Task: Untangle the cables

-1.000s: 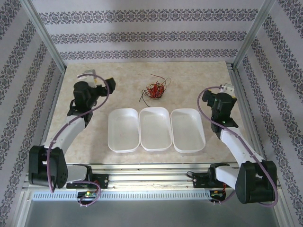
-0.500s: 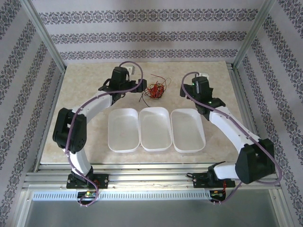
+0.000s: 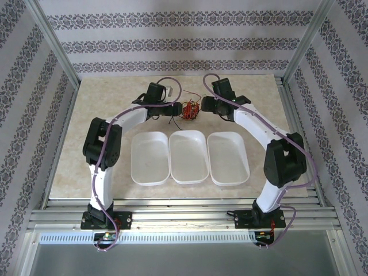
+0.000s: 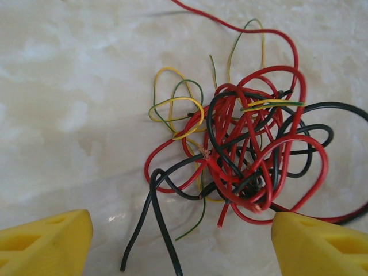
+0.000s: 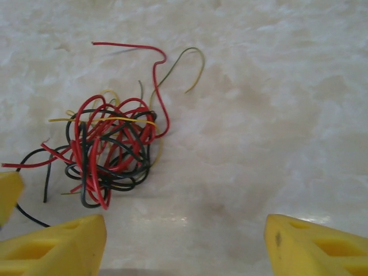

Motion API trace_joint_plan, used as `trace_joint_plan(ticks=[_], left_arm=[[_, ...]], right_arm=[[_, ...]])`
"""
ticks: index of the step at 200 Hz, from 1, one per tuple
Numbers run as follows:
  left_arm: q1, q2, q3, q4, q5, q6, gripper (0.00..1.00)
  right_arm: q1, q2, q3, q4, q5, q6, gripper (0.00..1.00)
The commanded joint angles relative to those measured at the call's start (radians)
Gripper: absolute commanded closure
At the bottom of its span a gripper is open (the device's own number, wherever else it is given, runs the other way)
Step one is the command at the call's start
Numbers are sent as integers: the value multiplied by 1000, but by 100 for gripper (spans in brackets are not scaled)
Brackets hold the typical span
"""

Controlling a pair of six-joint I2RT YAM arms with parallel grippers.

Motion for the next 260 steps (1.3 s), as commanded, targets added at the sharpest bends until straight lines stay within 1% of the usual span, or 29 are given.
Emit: trace_joint_plan(ticks=[1, 24, 52, 75, 99, 152, 195, 260], left_arm=[[-15, 54, 60, -36, 52, -27, 21], [-24, 108, 113, -39, 63, -38, 24], [-28, 161, 169, -30, 74, -57, 28], [-32, 194, 201, -23, 71, -71, 31], [-32, 232, 236, -22, 63, -92, 35], [-34, 303, 312, -3, 43, -136, 53], [-33, 316, 340, 0, 45, -142, 62], [-33, 309, 318, 21, 60, -161, 75]], right_arm=[[19, 54, 83, -48, -56, 17, 31], [26, 112, 140, -55, -81, 20, 38], [25, 178, 204, -73, -110, 17, 50], [23, 217, 240, -92, -111, 14, 62], [15, 241, 257, -105, -115, 17, 69], [-15, 285, 282, -112, -145, 23, 70], [-13, 310, 312, -115, -159, 17, 70], [-9, 350, 373, -115, -194, 33, 69]])
